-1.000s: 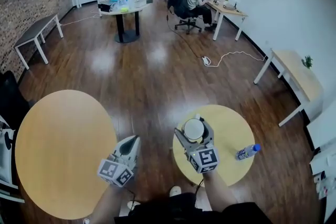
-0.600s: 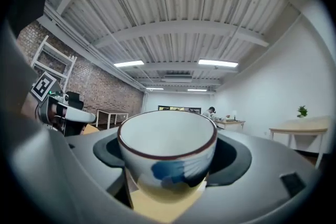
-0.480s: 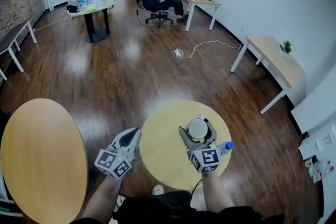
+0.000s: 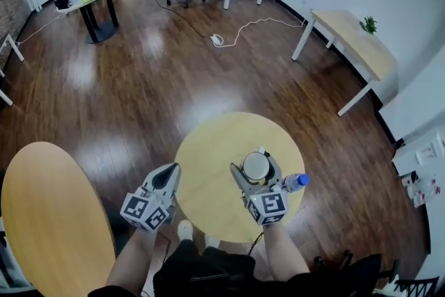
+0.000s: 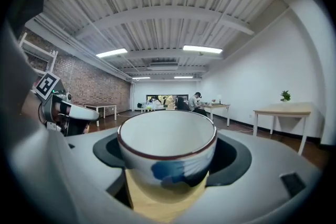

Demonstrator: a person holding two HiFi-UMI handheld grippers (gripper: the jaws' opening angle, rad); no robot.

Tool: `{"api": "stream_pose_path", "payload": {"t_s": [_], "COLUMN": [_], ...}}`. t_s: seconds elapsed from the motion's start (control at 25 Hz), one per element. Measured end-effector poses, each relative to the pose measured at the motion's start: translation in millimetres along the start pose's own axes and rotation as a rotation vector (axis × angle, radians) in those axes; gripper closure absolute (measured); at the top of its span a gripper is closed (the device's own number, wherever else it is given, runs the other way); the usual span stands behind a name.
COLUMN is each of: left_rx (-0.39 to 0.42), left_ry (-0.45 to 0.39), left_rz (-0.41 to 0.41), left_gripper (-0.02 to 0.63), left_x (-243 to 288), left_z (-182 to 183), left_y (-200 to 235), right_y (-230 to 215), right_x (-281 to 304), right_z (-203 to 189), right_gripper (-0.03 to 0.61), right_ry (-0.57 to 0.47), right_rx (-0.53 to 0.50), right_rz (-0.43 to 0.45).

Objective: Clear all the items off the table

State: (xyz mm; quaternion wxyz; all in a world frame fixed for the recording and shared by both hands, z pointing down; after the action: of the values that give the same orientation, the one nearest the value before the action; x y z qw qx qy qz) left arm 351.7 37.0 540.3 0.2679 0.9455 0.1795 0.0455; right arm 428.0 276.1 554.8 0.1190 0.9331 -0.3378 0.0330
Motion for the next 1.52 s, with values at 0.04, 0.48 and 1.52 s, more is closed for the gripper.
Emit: {"api": "stream_pose_path", "payload": {"t_s": [0.04,0.48,1.52], "left_rx": [0.003,-0.132,-0.18], "left_ry": [0.022,0.11,0.19], "left_rz": [-0.005,0.085,0.194], "left_gripper": [0.621,0.621,0.621], "left_x": [3.4,25.0,-5.3], "left_z": [-2.5,-42.2,-86.7], "left_y": [4.3,76.2,114.6], "right_y": [0.4,0.4,41.0], "right_x": [1.8,32.2,59.9], "right_z": [-6.9,-100.0,-172.2], "right_gripper": [0.158,0.158,0.155], "right_ry": [0.015,0.15,0.235], "right_rx": [0.005,0.055,0.028], "right_rz": [-0.01,-0.051,-0.007]}}
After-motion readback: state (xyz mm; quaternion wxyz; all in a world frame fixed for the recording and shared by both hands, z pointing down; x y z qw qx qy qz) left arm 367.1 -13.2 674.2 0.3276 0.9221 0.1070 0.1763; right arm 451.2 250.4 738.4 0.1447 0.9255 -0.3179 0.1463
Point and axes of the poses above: the fingertips, and each gripper's own axes: x forward along the fingers, y to its left, z out of its top, the point moved 5 cm from there along -x, backward along the fingers, and after that the axes turned 13 degrees about -x, right-handed, at the moved point
